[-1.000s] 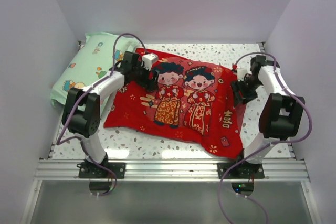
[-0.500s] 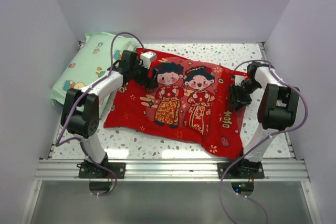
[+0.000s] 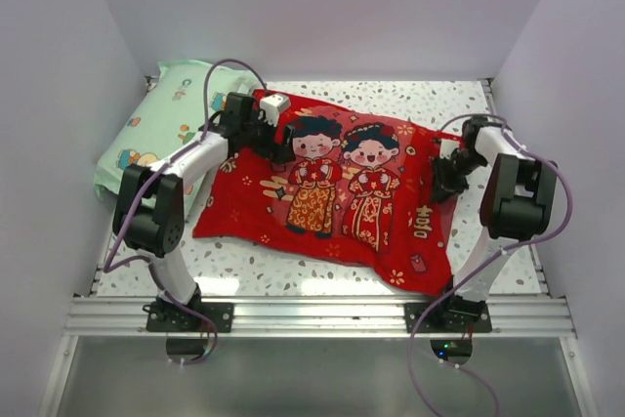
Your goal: Put the pillow into the pillowcase
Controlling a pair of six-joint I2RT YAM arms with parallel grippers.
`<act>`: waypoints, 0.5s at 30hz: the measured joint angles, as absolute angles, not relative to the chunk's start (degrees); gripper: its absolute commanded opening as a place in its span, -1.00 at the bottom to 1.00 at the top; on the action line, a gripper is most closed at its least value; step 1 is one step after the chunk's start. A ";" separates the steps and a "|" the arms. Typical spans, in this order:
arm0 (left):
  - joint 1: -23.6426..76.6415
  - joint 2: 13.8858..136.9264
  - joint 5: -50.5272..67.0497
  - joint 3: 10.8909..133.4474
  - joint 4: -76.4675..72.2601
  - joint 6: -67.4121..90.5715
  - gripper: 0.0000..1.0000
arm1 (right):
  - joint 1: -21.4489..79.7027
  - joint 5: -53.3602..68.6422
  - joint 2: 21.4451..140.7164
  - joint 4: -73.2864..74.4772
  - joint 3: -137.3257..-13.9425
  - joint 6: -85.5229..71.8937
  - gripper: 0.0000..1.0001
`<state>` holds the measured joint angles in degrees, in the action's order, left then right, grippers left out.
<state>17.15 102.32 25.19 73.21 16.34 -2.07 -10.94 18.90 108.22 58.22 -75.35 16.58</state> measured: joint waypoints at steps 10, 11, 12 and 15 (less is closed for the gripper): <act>15.92 102.35 25.28 73.21 15.88 -1.08 0.92 | -15.49 19.94 105.65 61.41 -76.03 19.53 -1.00; 15.62 102.43 25.28 73.21 15.88 -1.06 0.93 | -17.19 19.92 103.96 62.81 -76.55 20.60 -1.00; 15.31 102.61 25.26 73.21 15.88 -1.06 0.93 | -18.94 19.88 102.06 64.05 -77.17 21.67 -1.00; 14.76 103.55 25.26 73.14 15.81 -1.06 0.93 | -23.16 17.80 96.55 65.82 -78.22 24.64 -1.00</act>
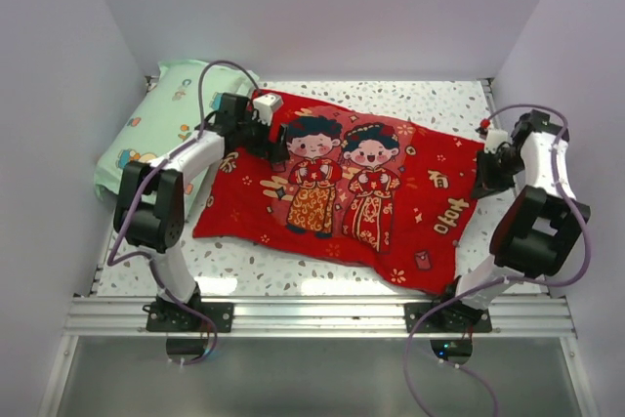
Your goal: Put the pillow into the pillowcase
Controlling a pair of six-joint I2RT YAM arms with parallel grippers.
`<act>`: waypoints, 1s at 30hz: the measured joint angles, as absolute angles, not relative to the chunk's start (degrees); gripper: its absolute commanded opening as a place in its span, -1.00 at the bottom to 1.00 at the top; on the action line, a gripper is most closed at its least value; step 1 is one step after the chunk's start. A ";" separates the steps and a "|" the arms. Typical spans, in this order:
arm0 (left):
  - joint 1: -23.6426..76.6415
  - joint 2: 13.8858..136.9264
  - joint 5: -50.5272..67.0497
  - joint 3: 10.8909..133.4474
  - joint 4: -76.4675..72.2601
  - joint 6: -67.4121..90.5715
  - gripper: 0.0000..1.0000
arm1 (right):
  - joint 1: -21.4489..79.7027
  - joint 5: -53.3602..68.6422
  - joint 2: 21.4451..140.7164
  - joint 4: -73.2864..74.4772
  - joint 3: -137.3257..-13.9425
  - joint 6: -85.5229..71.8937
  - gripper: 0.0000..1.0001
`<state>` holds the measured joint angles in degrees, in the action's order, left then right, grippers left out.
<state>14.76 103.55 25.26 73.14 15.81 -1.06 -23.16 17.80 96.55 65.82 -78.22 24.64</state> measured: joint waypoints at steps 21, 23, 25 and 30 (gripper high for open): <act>14.76 94.00 25.82 61.10 16.56 -7.07 0.91 | -20.29 -0.93 119.66 59.92 -85.82 23.62 -1.00; 14.79 93.21 26.55 59.27 15.94 -7.07 0.93 | -19.92 -2.24 121.12 58.61 -89.36 23.70 -0.60; 14.90 92.62 26.96 58.72 16.05 -6.87 0.93 | -19.57 -2.22 123.02 56.71 -93.67 24.03 0.24; 14.90 88.88 25.85 58.72 20.12 -7.05 1.00 | -18.68 -2.26 120.33 54.00 -94.35 25.76 0.83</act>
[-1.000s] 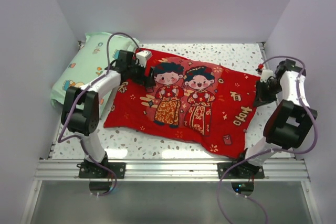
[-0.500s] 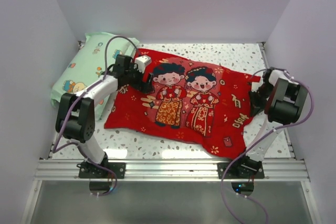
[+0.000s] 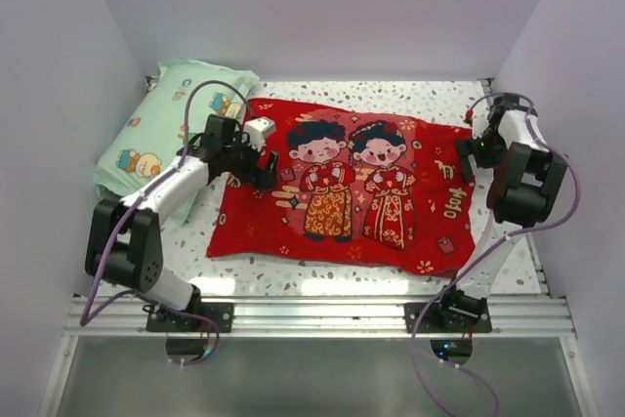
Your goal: Put the pillow into the pillowcase
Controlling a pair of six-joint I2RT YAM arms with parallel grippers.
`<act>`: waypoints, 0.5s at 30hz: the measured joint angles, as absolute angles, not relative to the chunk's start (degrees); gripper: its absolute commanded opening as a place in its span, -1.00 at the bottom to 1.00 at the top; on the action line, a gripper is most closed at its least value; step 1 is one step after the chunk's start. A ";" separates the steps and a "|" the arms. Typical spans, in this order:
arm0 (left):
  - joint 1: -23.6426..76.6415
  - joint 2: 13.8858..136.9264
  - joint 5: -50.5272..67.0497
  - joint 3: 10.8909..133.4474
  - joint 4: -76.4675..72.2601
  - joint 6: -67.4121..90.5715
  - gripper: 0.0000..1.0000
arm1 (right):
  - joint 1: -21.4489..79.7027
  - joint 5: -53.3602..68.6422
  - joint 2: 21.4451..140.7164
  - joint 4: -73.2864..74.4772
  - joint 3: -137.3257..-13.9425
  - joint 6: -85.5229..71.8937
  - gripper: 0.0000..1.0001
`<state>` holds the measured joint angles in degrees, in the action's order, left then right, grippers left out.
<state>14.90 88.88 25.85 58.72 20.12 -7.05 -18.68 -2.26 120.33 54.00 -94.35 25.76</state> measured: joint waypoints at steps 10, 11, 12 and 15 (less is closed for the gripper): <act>11.44 82.15 18.15 58.70 30.33 -11.81 1.00 | -9.54 5.78 93.38 61.87 -90.85 26.92 0.84; 10.70 83.15 17.15 58.74 30.98 -12.78 1.00 | -8.03 7.29 92.55 62.52 -89.84 26.79 0.84; 10.09 84.33 16.23 58.74 31.53 -13.47 1.00 | -6.44 8.58 92.16 62.74 -88.18 26.61 0.84; 9.47 87.94 15.81 58.15 31.75 -15.81 1.00 | -2.02 11.79 93.62 62.92 -81.21 25.71 0.82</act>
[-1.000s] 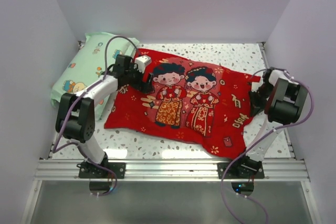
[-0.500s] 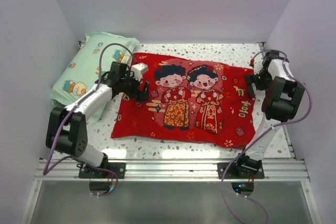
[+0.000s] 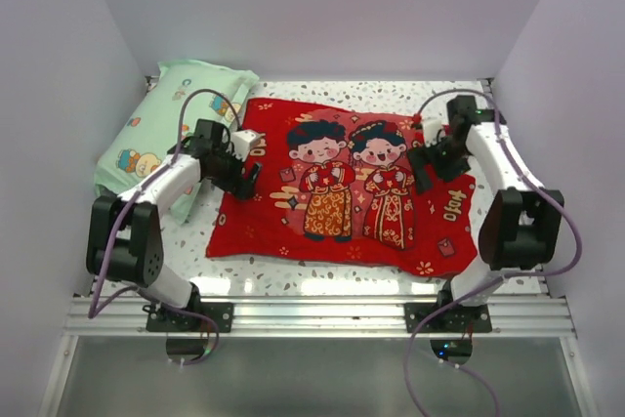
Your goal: Put the pillow into the pillowcase
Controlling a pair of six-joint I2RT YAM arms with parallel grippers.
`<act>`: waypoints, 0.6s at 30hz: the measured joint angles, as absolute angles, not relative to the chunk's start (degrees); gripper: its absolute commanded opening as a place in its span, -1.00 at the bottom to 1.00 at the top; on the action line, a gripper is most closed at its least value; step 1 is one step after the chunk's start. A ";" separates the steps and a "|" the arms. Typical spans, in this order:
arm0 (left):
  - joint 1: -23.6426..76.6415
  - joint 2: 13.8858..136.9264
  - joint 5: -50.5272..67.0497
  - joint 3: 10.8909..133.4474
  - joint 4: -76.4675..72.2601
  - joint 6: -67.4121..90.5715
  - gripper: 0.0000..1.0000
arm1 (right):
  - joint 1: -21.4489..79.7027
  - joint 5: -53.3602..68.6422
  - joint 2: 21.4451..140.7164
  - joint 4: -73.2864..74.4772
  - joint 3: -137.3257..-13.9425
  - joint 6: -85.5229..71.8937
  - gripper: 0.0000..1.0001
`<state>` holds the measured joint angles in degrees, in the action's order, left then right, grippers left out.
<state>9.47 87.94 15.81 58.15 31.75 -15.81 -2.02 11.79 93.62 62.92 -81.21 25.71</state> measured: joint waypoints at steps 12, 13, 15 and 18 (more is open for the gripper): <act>14.37 100.77 17.76 62.98 26.11 -12.93 0.98 | -1.76 14.35 111.39 60.12 -80.53 18.17 0.62; 14.59 102.61 18.24 65.21 26.20 -12.27 0.98 | -2.85 14.11 112.22 60.14 -82.30 17.93 0.62; 14.92 106.32 18.98 69.93 26.09 -11.05 1.00 | -5.10 13.06 113.89 59.96 -86.48 17.45 0.62; 15.49 110.72 19.77 76.60 24.16 -9.47 1.00 | -7.81 11.62 116.38 59.55 -93.56 16.95 0.71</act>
